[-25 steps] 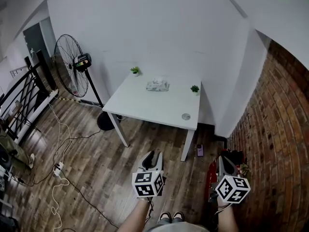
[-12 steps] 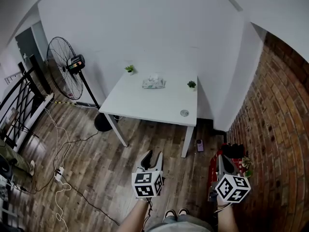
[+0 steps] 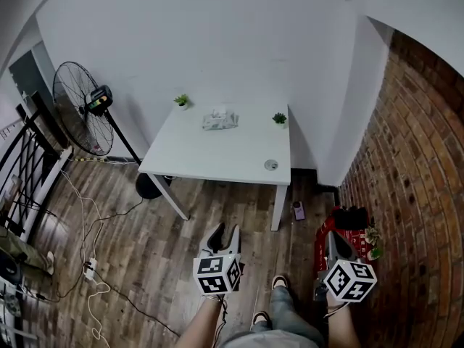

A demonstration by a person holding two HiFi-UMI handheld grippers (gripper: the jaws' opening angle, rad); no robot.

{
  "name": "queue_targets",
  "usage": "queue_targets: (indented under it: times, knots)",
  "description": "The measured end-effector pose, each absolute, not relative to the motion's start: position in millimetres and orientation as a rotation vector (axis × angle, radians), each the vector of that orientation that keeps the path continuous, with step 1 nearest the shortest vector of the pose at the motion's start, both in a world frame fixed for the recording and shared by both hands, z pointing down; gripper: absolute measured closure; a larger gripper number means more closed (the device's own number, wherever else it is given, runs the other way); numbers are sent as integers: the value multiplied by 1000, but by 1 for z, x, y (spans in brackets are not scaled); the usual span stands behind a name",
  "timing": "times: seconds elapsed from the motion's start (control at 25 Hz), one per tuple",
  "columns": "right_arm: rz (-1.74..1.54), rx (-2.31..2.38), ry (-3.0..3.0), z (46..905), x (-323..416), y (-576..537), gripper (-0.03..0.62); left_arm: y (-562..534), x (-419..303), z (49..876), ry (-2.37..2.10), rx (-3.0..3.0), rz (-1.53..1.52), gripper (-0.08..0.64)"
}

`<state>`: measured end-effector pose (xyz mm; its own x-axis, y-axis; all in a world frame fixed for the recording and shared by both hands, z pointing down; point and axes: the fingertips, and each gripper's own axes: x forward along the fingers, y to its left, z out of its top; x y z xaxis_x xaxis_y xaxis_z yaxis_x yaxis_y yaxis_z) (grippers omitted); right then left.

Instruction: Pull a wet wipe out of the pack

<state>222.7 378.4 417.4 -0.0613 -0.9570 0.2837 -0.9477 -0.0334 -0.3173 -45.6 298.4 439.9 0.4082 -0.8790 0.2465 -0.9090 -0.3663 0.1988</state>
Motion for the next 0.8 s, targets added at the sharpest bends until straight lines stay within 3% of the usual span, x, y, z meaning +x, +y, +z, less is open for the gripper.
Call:
queue_targets:
  times: [0.8]
  knots:
    - [-671,-1997,2307,407,267,177,591,128,-22,439,-1681,2253,105,411]
